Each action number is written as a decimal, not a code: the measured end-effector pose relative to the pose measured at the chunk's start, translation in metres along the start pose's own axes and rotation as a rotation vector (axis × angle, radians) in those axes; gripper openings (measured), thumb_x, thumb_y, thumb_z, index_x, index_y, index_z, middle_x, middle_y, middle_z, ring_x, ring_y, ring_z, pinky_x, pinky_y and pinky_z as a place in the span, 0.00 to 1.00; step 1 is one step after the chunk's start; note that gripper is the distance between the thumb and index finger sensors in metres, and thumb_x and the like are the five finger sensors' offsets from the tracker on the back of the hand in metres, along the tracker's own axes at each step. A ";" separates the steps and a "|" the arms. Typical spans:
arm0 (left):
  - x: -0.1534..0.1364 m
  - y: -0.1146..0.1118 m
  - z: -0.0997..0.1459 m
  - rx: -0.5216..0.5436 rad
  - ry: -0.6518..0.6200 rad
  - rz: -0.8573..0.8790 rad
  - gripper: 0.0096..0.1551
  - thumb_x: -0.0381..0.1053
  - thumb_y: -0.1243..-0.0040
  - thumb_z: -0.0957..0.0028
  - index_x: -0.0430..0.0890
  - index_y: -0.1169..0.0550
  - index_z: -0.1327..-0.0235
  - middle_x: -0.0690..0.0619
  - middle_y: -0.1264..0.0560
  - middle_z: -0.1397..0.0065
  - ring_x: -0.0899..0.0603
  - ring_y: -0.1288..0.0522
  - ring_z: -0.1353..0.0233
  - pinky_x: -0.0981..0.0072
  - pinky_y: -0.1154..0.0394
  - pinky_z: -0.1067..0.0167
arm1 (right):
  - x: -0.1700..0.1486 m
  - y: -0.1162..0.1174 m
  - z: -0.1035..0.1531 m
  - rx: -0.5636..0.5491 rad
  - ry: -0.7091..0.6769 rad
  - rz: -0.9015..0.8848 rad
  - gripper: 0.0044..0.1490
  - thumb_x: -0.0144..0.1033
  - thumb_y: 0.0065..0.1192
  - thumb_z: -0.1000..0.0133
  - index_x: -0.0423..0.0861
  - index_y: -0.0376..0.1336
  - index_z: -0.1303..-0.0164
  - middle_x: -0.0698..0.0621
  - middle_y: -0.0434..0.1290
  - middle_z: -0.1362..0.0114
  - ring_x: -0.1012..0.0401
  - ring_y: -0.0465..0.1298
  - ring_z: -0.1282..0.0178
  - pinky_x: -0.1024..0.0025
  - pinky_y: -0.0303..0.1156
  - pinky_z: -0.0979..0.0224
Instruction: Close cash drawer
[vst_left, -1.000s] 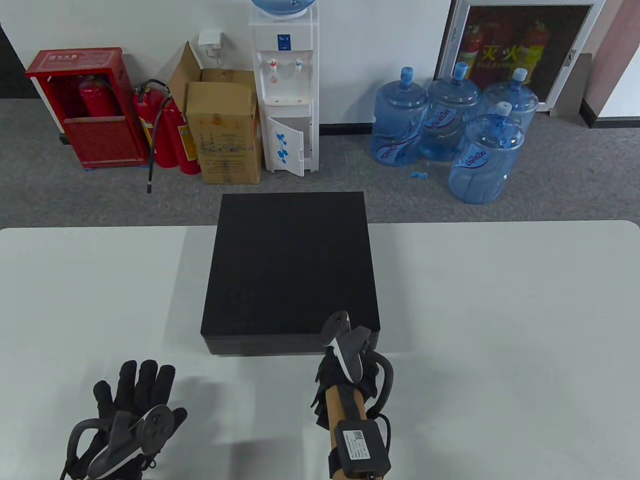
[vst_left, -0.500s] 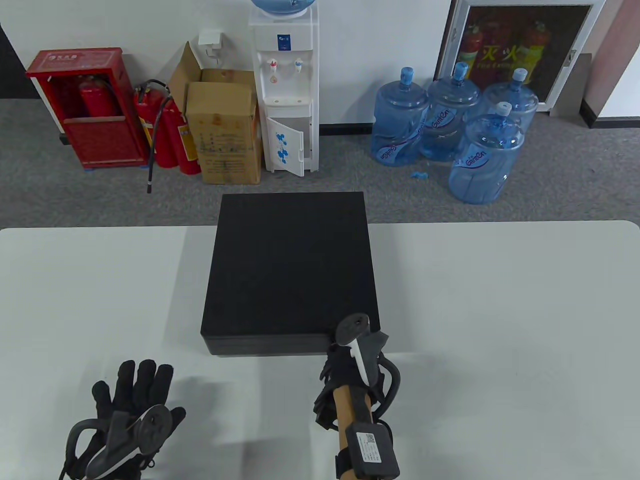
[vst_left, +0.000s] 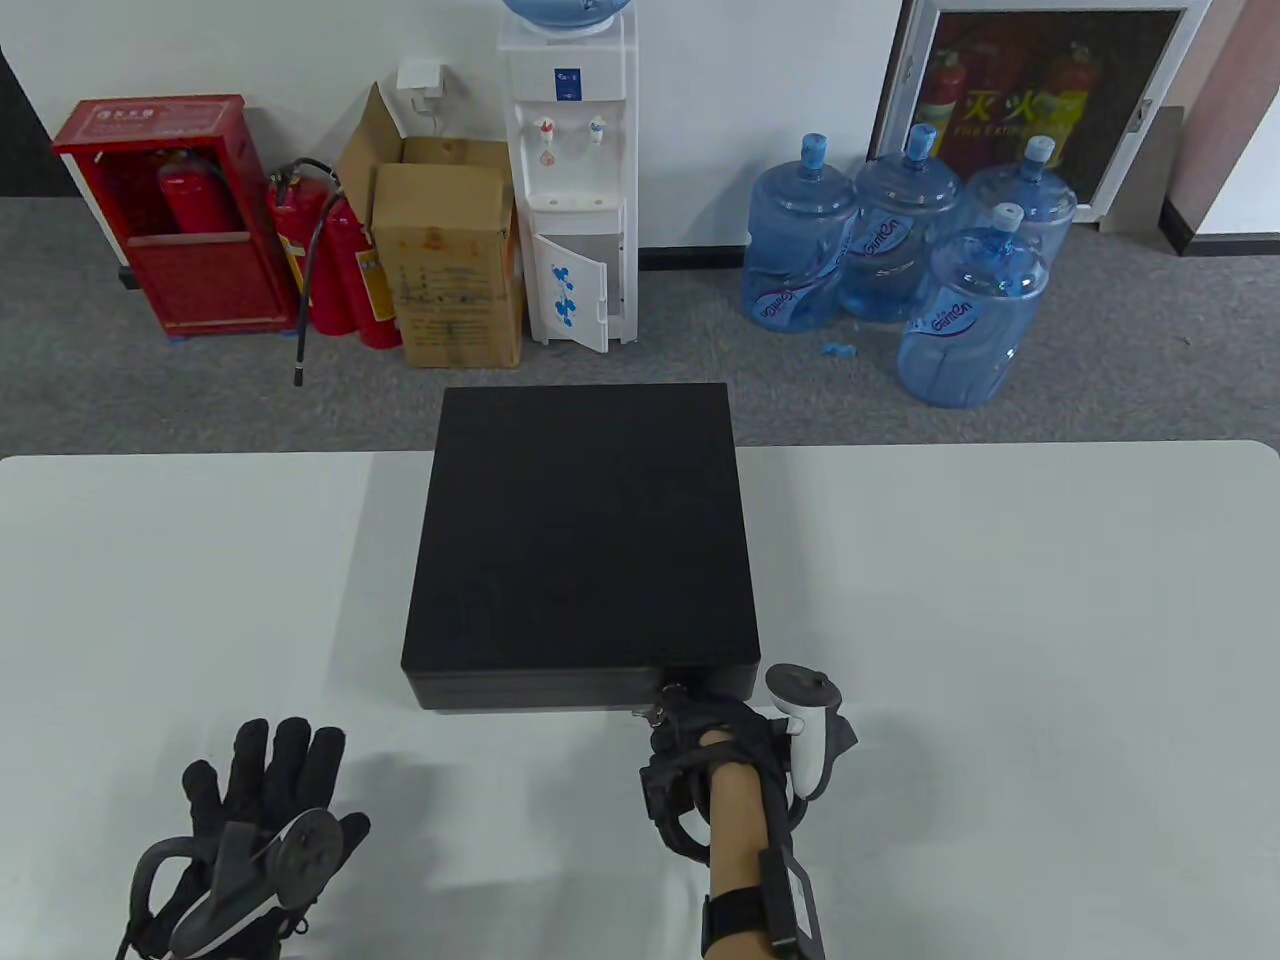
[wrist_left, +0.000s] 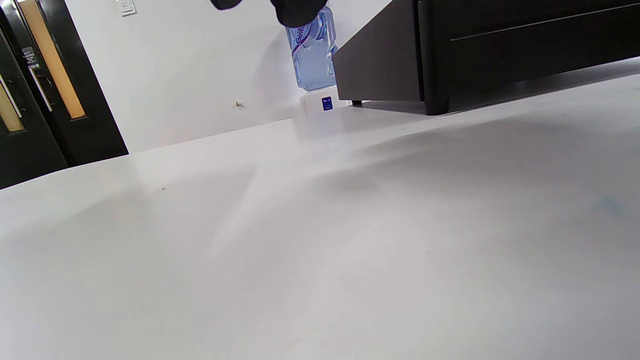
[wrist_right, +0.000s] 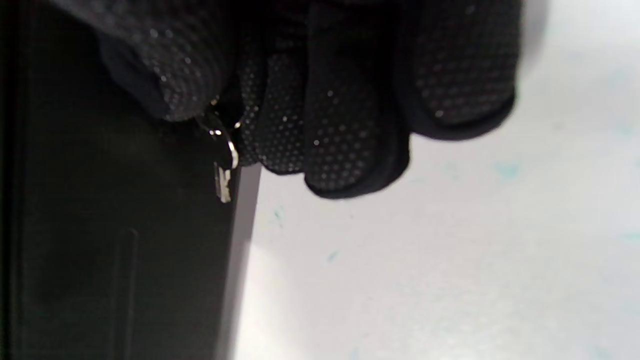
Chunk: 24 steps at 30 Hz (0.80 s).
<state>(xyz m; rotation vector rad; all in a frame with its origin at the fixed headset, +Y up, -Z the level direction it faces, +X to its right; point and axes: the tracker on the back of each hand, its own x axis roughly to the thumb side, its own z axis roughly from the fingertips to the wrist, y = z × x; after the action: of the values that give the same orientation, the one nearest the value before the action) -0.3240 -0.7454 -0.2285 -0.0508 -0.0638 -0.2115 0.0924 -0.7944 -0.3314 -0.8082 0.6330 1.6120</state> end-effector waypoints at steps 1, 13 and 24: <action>0.000 0.000 0.000 0.001 0.000 0.001 0.50 0.76 0.67 0.46 0.56 0.57 0.13 0.45 0.52 0.06 0.30 0.56 0.09 0.22 0.55 0.25 | -0.002 0.000 0.000 0.019 0.009 -0.032 0.18 0.54 0.66 0.54 0.61 0.80 0.62 0.55 0.85 0.47 0.61 0.86 0.61 0.65 0.84 0.52; -0.001 0.001 0.000 0.007 0.000 -0.008 0.51 0.76 0.67 0.46 0.56 0.57 0.13 0.45 0.52 0.06 0.31 0.56 0.09 0.22 0.55 0.25 | -0.010 0.012 0.008 0.109 0.035 -0.201 0.24 0.53 0.53 0.49 0.56 0.76 0.55 0.56 0.80 0.42 0.61 0.85 0.60 0.65 0.83 0.53; -0.002 0.001 -0.001 0.000 -0.002 -0.006 0.51 0.76 0.67 0.46 0.56 0.57 0.13 0.45 0.51 0.06 0.31 0.56 0.09 0.22 0.55 0.25 | -0.016 0.012 0.021 0.102 0.018 -0.199 0.23 0.53 0.53 0.48 0.61 0.73 0.50 0.55 0.80 0.41 0.61 0.85 0.59 0.65 0.83 0.51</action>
<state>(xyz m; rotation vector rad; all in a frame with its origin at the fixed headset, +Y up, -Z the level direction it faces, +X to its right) -0.3253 -0.7445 -0.2293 -0.0506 -0.0664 -0.2177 0.0792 -0.7905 -0.3062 -0.7862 0.6224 1.3823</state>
